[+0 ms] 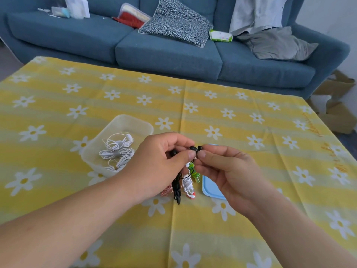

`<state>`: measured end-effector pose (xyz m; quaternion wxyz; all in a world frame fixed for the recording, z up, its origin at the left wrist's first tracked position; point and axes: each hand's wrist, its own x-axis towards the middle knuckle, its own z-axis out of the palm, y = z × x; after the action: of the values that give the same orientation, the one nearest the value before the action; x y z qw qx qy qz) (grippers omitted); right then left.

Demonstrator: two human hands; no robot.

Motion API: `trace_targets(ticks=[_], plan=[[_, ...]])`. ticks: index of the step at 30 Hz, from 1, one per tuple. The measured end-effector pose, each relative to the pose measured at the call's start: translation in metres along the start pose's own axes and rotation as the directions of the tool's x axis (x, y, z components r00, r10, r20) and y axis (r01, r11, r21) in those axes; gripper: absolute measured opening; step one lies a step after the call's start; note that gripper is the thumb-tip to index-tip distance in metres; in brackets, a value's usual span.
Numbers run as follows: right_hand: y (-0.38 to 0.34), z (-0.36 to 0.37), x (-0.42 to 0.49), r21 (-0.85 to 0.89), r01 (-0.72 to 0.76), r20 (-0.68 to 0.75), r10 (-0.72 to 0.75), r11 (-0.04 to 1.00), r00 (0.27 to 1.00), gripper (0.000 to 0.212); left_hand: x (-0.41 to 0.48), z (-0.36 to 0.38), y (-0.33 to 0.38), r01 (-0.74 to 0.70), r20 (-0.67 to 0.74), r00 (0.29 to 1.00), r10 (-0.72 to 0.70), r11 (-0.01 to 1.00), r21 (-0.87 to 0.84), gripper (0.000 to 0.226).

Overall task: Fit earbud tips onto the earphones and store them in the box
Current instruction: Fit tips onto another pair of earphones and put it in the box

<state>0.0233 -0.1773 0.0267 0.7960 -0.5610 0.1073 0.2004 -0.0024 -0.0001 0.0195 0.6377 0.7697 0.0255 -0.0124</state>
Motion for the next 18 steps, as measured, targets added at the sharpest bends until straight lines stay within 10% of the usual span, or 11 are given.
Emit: trace_targets(ticks=[18], plan=[[0.0084, 0.0068, -0.0022, -0.166, 0.152, -0.045, -0.161, 0.974, 0.986, 0.014, 0.0005, 0.0041, 0.0, 0.01, -0.095, 0.995, -0.012, 1.0, -0.023, 0.014]])
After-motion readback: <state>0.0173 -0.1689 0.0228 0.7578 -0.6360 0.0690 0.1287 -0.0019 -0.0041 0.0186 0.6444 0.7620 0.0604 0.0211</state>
